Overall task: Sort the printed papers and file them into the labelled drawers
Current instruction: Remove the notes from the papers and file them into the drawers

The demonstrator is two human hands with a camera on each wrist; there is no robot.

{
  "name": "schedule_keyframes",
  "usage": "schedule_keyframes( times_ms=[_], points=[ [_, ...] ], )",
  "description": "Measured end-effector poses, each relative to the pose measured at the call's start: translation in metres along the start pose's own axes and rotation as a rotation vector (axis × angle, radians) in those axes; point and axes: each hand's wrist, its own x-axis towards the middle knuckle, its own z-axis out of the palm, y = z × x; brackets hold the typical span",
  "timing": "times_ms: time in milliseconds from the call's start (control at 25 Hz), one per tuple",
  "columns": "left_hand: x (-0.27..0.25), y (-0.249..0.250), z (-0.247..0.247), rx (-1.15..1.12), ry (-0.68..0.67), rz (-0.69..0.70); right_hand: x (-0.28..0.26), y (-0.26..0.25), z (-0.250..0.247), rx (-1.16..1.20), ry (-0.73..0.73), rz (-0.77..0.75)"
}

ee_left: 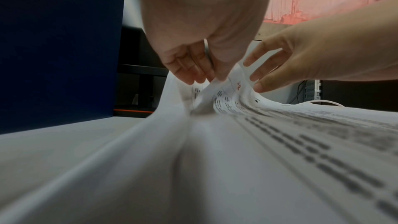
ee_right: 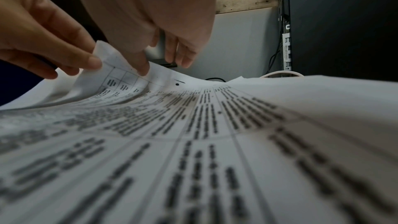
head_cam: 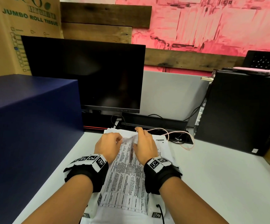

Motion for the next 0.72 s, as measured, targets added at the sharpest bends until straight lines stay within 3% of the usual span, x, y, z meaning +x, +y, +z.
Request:
schedule_keyframes(
  times_ms=[320,440,600,720],
  points=[
    [-0.001,-0.004,0.008,-0.098,-0.24,0.039,-0.002,0.002,-0.001,-0.105,-0.075,-0.014],
    [0.0,-0.005,0.005,-0.177,-0.169,-0.073,-0.003,0.0,-0.007,-0.149,-0.085,0.02],
    [0.001,-0.008,0.002,0.081,0.015,-0.176,-0.007,-0.003,-0.016,-0.201,-0.114,0.02],
    [0.003,-0.013,0.002,0.093,0.035,-0.198,-0.008,-0.007,-0.016,-0.188,-0.124,0.024]
  ],
)
